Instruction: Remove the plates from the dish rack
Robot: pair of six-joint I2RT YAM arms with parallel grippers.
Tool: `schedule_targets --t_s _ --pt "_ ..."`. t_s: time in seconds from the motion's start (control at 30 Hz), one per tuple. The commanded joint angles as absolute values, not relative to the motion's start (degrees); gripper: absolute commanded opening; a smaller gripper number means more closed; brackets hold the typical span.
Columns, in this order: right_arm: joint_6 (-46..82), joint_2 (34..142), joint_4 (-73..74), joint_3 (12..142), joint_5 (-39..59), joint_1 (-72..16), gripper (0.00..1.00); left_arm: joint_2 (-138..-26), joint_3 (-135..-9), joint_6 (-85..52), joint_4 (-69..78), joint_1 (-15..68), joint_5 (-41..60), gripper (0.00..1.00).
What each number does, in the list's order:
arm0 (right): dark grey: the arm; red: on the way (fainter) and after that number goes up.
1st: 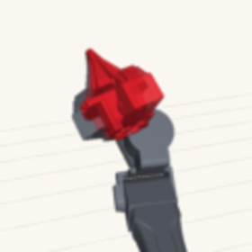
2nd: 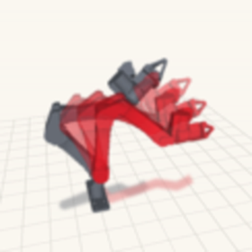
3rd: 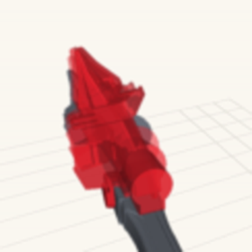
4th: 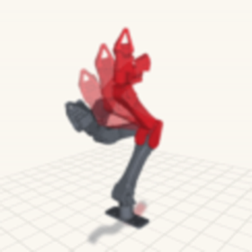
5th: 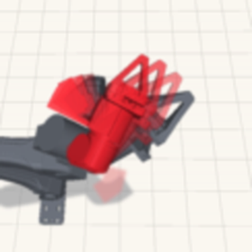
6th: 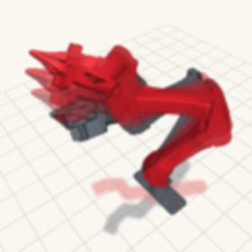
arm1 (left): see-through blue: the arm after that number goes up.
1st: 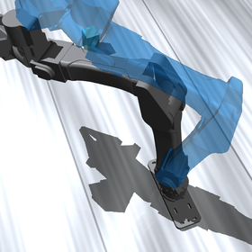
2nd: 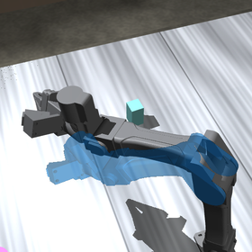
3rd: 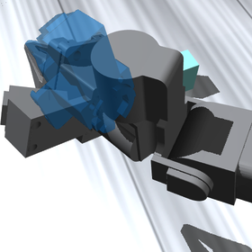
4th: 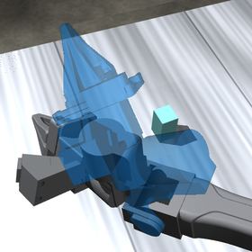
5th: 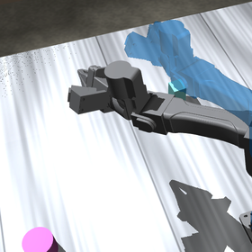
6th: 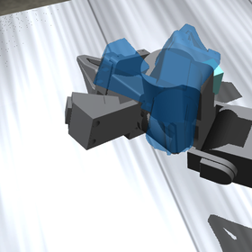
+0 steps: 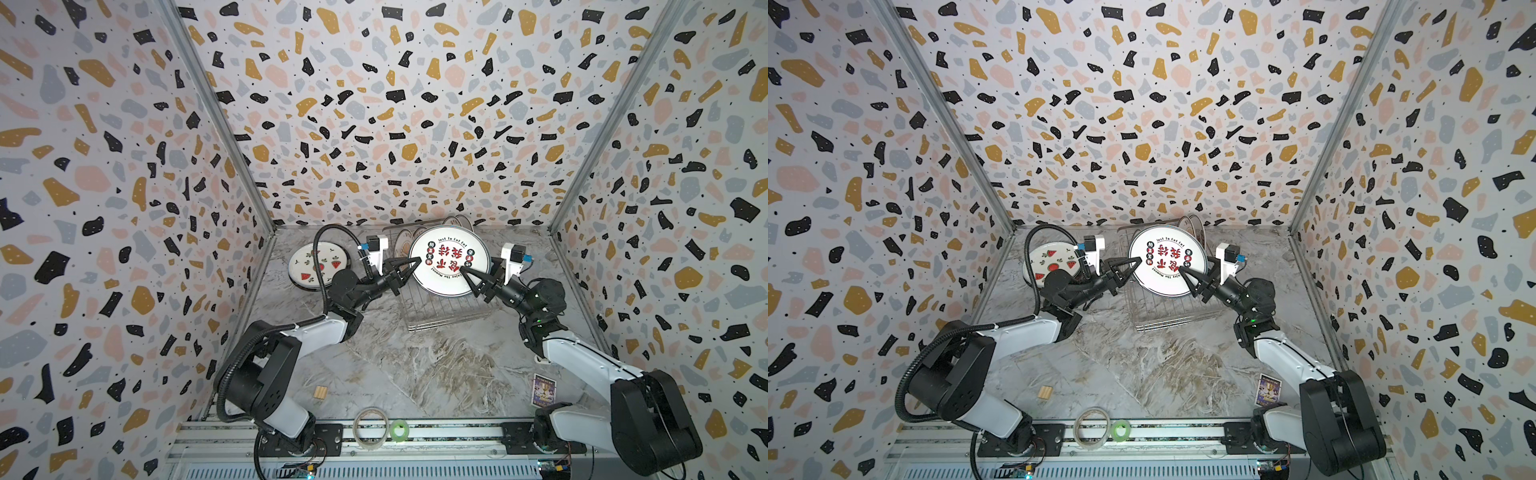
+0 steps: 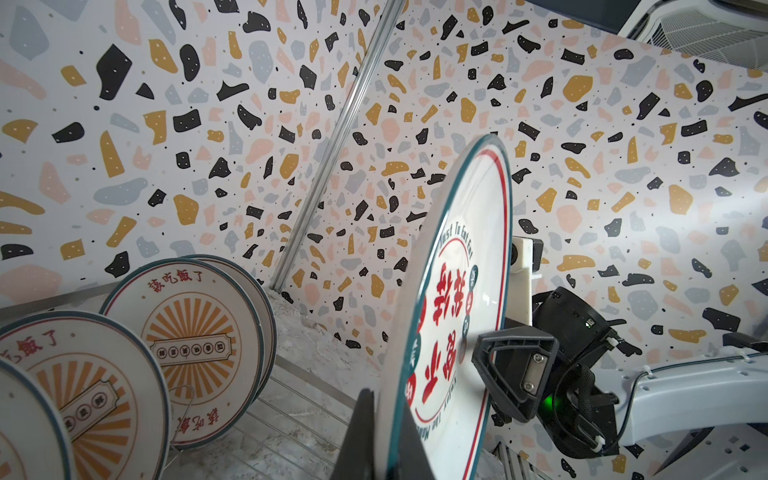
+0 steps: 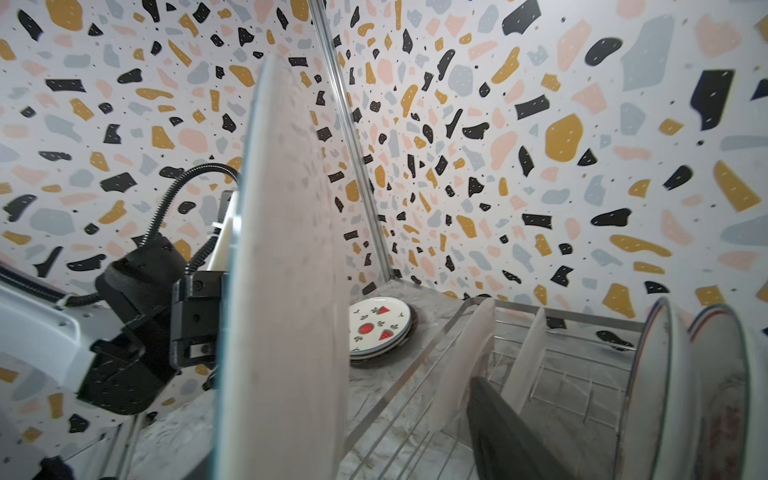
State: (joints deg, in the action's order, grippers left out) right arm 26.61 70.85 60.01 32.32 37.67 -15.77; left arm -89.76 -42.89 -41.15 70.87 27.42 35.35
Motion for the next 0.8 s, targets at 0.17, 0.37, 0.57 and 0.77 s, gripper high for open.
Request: schedule_targets --t_s 0.17,0.37,0.57,0.77 --pt "25.9 68.0 57.8 33.7 33.3 -16.1 0.99 -88.4 -41.9 -45.5 79.7 25.8 34.7 0.0" --pt "27.1 67.3 58.4 33.0 27.7 -16.1 0.99 -88.4 -42.1 -47.2 75.2 23.6 31.5 0.0" --pt "27.7 68.9 58.5 33.8 27.5 -16.1 0.99 -88.9 -40.8 -52.3 78.2 21.5 31.3 0.0" --pt "27.7 70.1 56.2 35.3 26.3 -16.1 0.99 -87.7 -38.2 -54.1 78.8 19.2 28.2 0.0"
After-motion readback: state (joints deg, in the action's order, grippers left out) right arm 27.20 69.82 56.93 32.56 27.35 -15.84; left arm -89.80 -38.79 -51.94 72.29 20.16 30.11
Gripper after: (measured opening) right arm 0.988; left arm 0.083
